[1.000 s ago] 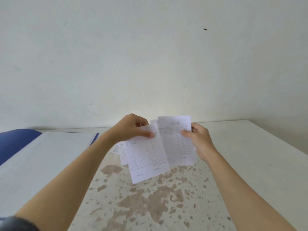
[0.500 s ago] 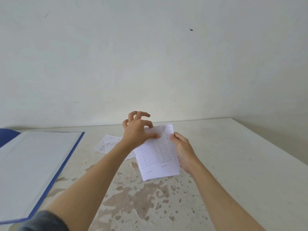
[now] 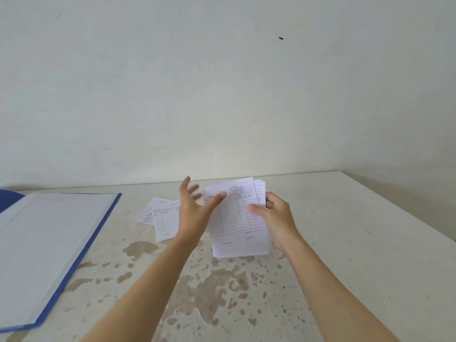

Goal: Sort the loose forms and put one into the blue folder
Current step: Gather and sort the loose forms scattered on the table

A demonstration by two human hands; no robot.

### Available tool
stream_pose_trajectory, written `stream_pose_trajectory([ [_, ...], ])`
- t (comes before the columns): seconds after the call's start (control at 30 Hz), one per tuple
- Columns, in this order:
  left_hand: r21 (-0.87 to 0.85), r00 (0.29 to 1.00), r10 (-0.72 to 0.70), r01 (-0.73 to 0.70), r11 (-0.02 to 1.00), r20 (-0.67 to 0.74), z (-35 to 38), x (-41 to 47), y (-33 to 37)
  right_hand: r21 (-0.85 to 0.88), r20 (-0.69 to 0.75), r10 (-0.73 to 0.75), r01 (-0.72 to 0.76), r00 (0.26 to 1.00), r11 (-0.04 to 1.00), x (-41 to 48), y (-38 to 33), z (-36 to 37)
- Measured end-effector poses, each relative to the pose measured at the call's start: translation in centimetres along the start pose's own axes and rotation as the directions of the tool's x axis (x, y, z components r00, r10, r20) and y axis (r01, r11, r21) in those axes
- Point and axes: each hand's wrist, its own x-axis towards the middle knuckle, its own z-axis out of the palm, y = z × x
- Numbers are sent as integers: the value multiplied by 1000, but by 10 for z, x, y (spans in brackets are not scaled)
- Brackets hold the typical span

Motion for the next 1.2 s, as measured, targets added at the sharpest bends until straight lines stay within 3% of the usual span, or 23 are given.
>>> stream_pose_trajectory([
  [0.07,-106,981,-157,169,980,113,-3,-7,-8,20,-14,-3,3,1000,1000,1,0,2],
  [0.17,-111,956,-223,247,963,192,-2,-8,-20,-19,-27,-38,37,999,999,1,2,5],
  [0.4,-75,975,-115,131,989,193,23,-13,-14,-379,-58,-185,150,981,913,5,12,8],
  [0.6,-22,967,-88,96,995,239,44,-6,-12,-342,-78,-135,100,988,934,9,8,-11],
  [0.73,29,949,-116,112,993,293,59,5,-13,-292,-183,-73,16,980,956,19,10,-35],
  [0.8,143,966,-94,60,988,243,63,14,-19,-228,-265,-33,-29,964,973,26,14,-50],
  [0.87,378,986,-33,-31,925,163,63,28,-31,-171,-359,13,-79,933,982,35,19,-64],
  [0.93,645,987,-25,-83,760,157,61,44,-46,-126,-441,53,-121,896,985,44,25,-78],
  [1.0,820,978,-126,-68,568,168,59,57,-56,-96,-492,80,-146,867,985,54,30,-88],
  [1.07,883,971,-182,-54,466,155,59,66,-63,-76,-515,95,-156,852,985,65,34,-96],
  [1.2,918,970,-118,-157,364,212,64,74,-74,-72,-506,90,-146,858,987,86,40,-98],
])
